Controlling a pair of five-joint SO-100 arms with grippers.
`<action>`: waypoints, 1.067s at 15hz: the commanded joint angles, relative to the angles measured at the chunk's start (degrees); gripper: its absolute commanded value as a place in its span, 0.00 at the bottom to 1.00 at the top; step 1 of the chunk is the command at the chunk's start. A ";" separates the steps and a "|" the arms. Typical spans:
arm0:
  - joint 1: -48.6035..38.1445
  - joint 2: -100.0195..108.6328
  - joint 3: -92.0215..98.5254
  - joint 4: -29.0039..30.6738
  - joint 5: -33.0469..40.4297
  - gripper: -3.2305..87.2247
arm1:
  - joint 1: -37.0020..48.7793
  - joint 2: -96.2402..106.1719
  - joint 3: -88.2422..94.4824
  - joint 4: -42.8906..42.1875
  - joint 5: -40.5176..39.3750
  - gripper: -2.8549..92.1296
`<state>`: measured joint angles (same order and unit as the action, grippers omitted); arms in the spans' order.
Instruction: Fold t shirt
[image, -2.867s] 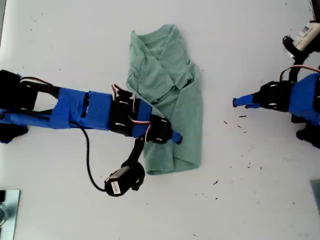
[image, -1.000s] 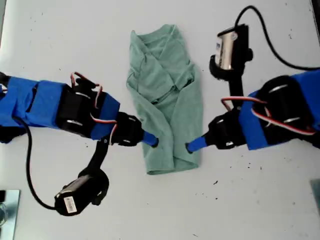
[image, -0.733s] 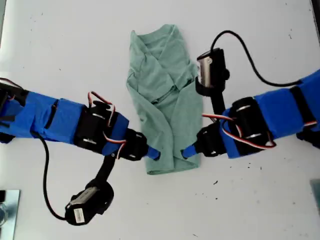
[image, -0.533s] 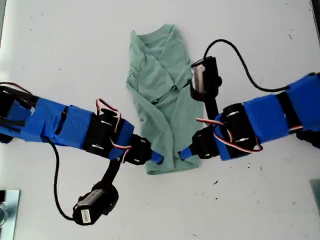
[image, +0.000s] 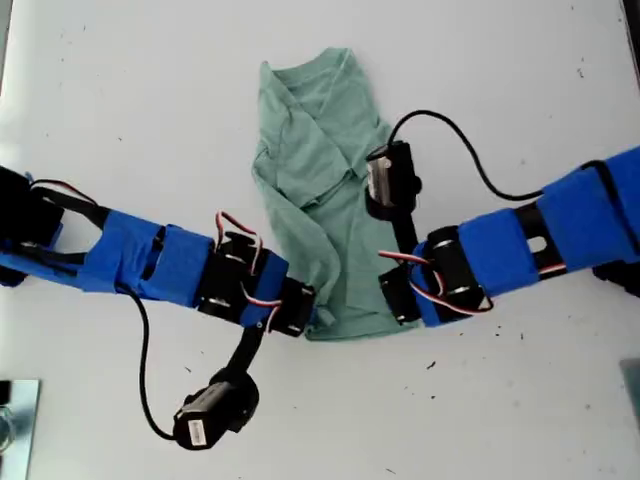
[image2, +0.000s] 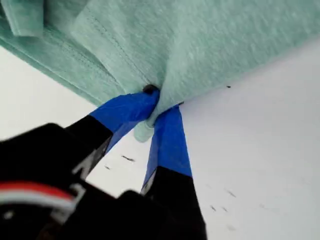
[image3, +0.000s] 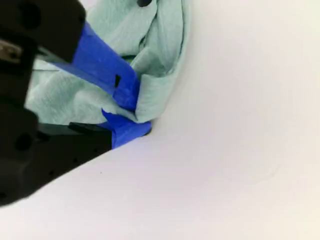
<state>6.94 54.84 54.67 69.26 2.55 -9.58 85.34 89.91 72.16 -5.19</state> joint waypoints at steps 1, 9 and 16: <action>2.81 12.57 -0.88 0.79 2.55 0.03 | -1.93 5.71 -15.12 12.48 -3.08 0.02; 5.45 20.21 0.44 -6.86 7.03 0.03 | -0.97 13.54 -22.15 14.15 -8.70 0.02; -25.84 29.36 6.59 4.57 20.65 0.03 | 32.52 13.89 -20.04 1.23 -39.11 0.02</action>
<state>-13.89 79.54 61.61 73.56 20.57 19.25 94.75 70.58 76.82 -40.96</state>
